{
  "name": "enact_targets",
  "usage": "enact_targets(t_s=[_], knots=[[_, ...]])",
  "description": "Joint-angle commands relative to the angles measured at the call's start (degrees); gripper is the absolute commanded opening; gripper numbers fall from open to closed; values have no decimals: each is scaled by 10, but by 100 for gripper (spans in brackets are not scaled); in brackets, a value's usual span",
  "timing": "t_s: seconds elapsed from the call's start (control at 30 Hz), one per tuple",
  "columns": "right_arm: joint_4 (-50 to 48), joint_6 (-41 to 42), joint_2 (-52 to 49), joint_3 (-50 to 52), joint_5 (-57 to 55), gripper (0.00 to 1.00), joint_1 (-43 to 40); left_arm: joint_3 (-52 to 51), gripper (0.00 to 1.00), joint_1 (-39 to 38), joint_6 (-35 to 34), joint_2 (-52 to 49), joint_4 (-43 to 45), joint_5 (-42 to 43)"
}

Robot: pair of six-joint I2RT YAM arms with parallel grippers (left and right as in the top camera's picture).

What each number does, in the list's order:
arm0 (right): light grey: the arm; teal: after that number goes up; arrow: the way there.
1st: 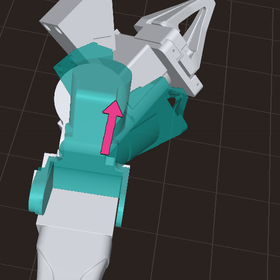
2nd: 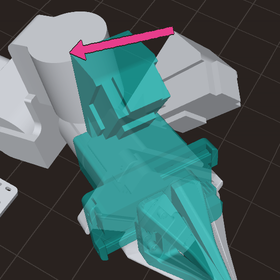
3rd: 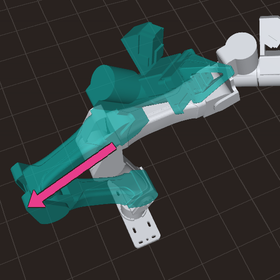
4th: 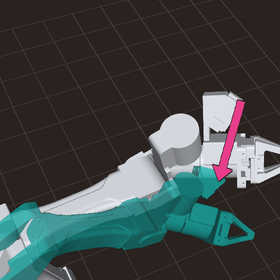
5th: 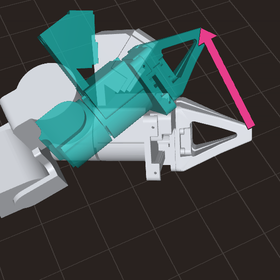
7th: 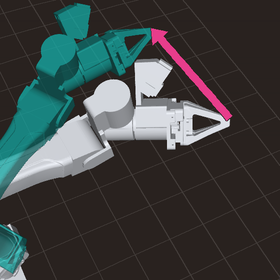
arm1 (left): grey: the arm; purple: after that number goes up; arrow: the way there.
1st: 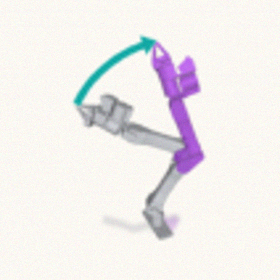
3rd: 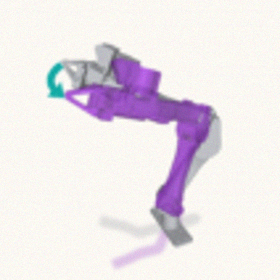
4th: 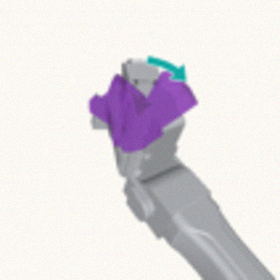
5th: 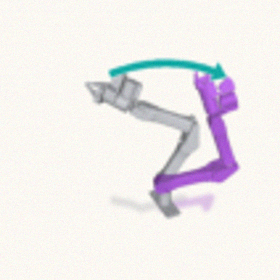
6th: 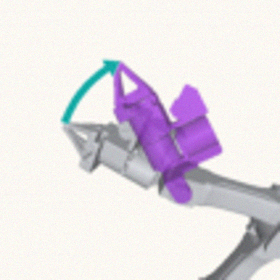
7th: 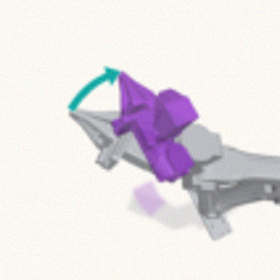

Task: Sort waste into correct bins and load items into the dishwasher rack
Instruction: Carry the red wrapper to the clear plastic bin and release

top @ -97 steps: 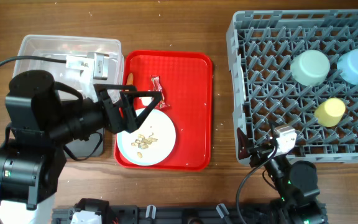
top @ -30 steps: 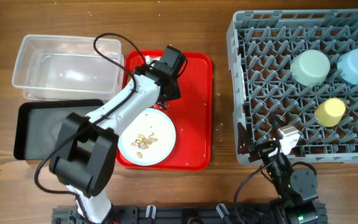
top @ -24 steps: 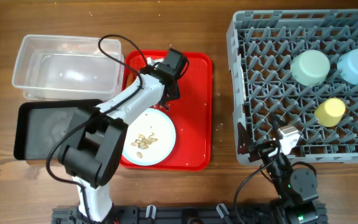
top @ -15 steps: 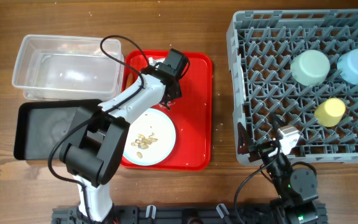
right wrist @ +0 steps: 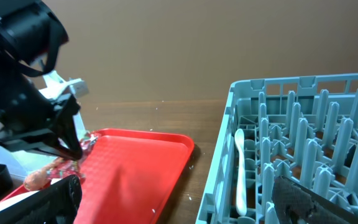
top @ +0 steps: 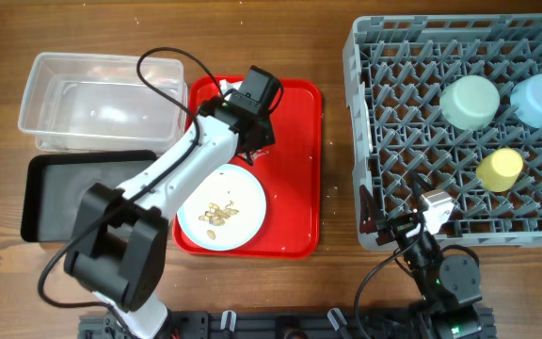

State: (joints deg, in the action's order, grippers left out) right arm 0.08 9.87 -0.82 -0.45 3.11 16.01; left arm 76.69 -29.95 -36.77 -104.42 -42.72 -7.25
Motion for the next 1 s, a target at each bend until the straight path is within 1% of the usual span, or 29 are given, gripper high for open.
enact_targets(t_s=[0.0,0.1,0.23,0.3,0.33,0.43,0.53,0.7,0.8,0.87,0.97], knots=[[-3,7,5,2,-7,100,-1,1,4,25,-2,56,-19,4],[-3,7,5,2,-7,100,-1,1,4,75,-2,115,-29,32],[-3,7,5,2,-7,100,-1,1,4,155,-9,160,-30,35],[-3,7,5,2,-7,100,-1,1,4,192,-41,160,-27,36],[-3,7,5,2,-7,100,-1,1,4,224,-60,159,-18,36],[-3,7,5,2,-7,100,-1,1,4,284,-79,159,28,37],[-3,7,5,2,-7,100,-1,1,4,325,-152,153,63,36],[-3,7,5,2,-7,100,-1,1,4,344,-223,114,88,36],[-3,7,5,2,-7,100,-1,1,4,344,-238,86,113,36],[-3,7,5,2,-7,100,-1,1,4,344,-270,57,117,36],[-3,7,6,2,-7,100,-1,1,4,343,-273,21,120,36]])
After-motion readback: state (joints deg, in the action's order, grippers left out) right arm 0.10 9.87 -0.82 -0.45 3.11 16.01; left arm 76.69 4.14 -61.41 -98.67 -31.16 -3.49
